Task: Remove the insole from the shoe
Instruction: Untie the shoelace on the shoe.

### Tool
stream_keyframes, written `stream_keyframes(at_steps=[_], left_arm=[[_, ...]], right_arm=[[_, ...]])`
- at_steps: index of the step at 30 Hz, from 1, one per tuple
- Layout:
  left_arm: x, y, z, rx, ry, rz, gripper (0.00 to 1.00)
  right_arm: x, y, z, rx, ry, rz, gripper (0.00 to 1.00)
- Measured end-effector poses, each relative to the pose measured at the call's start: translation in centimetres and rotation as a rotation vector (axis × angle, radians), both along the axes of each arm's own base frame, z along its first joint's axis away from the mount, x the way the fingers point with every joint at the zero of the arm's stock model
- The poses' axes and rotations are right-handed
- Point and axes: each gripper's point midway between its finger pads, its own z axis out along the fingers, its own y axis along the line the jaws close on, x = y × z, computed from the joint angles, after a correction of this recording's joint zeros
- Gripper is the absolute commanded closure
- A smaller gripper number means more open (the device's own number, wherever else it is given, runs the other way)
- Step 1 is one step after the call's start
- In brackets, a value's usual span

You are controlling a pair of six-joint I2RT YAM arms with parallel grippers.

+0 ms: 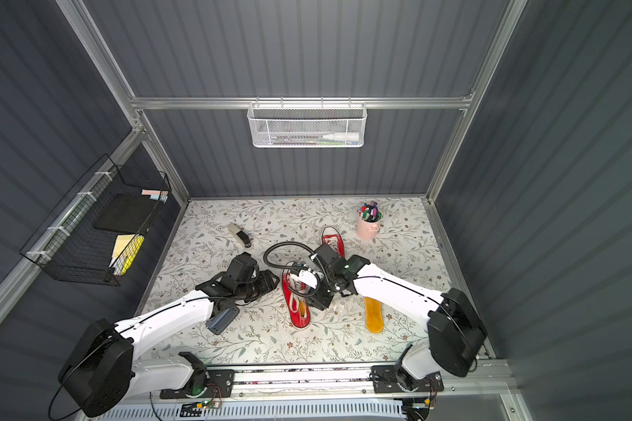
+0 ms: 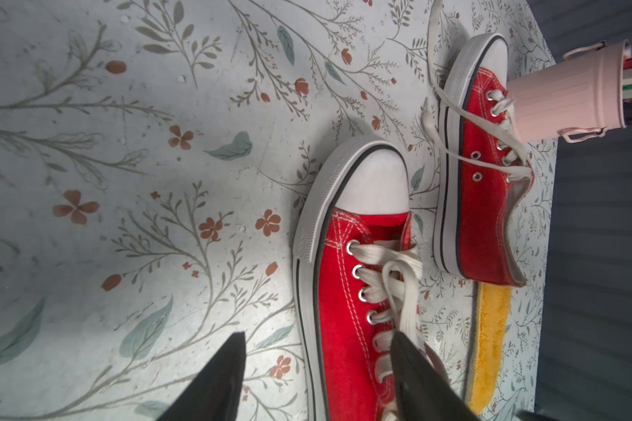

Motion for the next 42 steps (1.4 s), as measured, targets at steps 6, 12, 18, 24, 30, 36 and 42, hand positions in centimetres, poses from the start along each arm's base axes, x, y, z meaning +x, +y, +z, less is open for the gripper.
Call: stream_keyframes(at_steps=[6, 12, 18, 24, 30, 36, 42], left_arm=[[-0.4, 0.3, -0.1, -0.001, 0.004, 0.008, 0.33], [-0.7, 0.4, -0.6, 0.003, 0.024, 0.011, 0.33], [-0.6, 0.0, -1.5, 0.002, 0.048, 0.0, 0.33], [-0.3, -0.9, -2.2, -0.026, 0.059, -0.021, 0.32], [0.1, -1.7, -2.9, -0.053, 0.072, -0.036, 0.31], [0.3, -2.2, -4.2, -0.067, 0.101, -0.035, 0.32], [1.2, -2.8, -5.2, -0.082, 0.108, -0.029, 0.36]], right_arm=[[2.0, 0.9, -3.0, -0.088, -0.058, 0.152, 0.49], [2.7, 1.4, -3.3, -0.094, -0.098, 0.225, 0.51], [3.1, 0.6, -2.4, -0.053, -0.146, 0.25, 0.54], [3.3, 0.8, -2.5, -0.036, -0.169, 0.277, 0.6], [3.3, 1.9, -3.3, 0.004, -0.143, 0.288, 0.75], [3.3, 3.0, -2.7, 0.06, -0.142, 0.286, 1.0], [3.5, 3.5, -0.7, 0.115, -0.168, 0.256, 1.0]])
